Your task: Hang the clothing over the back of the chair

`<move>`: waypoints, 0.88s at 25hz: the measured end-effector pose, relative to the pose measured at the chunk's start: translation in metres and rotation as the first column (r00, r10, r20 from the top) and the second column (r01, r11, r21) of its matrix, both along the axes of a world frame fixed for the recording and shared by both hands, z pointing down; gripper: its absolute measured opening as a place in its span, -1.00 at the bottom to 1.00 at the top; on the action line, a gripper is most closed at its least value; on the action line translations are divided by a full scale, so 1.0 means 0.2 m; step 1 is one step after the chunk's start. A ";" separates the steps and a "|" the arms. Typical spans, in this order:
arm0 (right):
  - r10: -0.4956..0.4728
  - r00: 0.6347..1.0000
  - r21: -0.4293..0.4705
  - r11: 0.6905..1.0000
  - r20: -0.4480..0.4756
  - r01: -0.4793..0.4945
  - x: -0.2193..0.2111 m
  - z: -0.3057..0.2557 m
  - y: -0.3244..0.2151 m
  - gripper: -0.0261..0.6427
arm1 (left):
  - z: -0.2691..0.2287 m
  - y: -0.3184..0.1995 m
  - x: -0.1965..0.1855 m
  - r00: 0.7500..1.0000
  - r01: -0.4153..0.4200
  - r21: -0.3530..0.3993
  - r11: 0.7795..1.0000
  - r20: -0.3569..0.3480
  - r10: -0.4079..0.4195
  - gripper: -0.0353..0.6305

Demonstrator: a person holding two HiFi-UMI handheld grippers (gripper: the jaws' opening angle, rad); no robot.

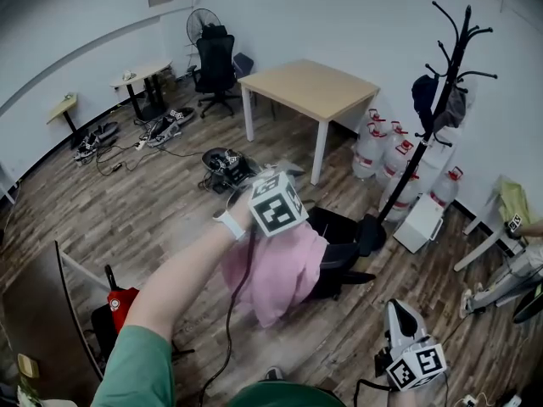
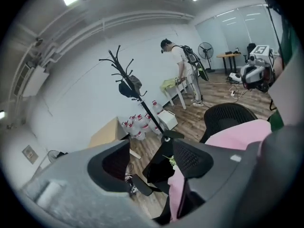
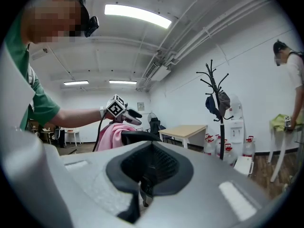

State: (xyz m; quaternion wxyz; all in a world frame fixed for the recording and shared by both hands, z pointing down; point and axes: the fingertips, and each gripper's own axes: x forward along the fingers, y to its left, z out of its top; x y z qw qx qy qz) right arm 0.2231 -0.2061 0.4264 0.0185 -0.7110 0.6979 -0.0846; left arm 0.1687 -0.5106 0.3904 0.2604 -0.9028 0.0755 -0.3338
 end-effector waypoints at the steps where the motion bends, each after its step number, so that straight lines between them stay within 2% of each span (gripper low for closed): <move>1: -0.003 1.000 0.001 1.000 0.002 0.003 0.00 0.01 0.00 -0.91 | -0.01 0.03 -0.01 1.000 0.003 0.016 1.000 -0.011 -0.002 0.00; 6: -0.039 0.999 0.014 0.999 0.014 0.039 0.04 0.01 0.02 -0.91 | -0.10 0.15 -0.03 0.996 0.035 0.064 0.997 -0.082 -0.030 0.00; 11: -0.109 0.994 0.028 0.994 0.013 0.109 0.07 -0.01 0.03 -0.91 | -0.20 0.24 -0.09 0.980 0.122 0.079 0.989 -0.167 -0.107 -0.09; 15: -0.149 0.989 0.042 0.988 0.001 0.149 0.11 -0.04 0.08 -0.91 | -0.25 0.34 -0.19 0.950 0.199 0.027 0.980 -0.250 -0.186 -0.22; 22: -0.221 0.975 0.044 0.974 -0.023 0.222 0.17 -0.04 0.17 -0.91 | -0.31 0.55 -0.35 0.884 0.330 0.007 0.944 -0.354 -0.306 -0.50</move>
